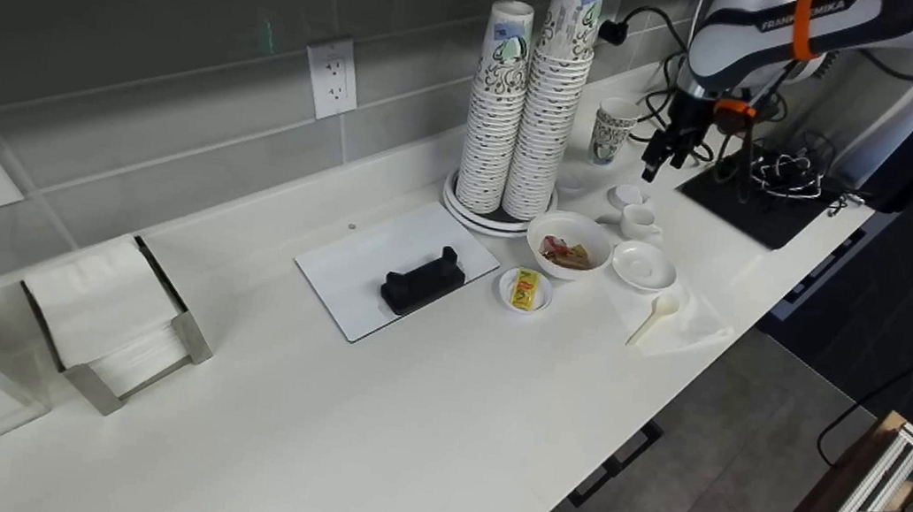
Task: Put the coffee cup lid on the counter
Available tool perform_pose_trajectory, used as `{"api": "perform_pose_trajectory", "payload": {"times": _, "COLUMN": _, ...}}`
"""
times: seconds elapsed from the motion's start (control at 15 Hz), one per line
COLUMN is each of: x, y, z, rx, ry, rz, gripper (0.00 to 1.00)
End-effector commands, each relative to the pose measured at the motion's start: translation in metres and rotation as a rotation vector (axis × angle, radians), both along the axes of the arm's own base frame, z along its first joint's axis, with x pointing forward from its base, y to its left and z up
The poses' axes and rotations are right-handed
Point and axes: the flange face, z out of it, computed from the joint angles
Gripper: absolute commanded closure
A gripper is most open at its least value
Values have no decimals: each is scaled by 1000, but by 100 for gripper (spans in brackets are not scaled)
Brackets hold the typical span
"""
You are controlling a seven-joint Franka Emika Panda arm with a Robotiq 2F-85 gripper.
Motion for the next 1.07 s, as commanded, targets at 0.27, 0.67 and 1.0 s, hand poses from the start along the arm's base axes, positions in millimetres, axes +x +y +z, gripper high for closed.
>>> {"api": "perform_pose_trajectory", "payload": {"times": 0.27, "x": -61, "y": 102, "z": 61, "rx": -135, "ry": -15, "rz": 218, "gripper": 0}}
{"api": "perform_pose_trajectory", "payload": {"times": 0.67, "x": -113, "y": 155, "z": 107, "rx": -163, "ry": -306, "rz": 103, "gripper": 0}}
{"api": "perform_pose_trajectory", "payload": {"times": 1.0, "x": -181, "y": 149, "z": 166, "rx": -115, "ry": -346, "rz": -74, "gripper": 0}}
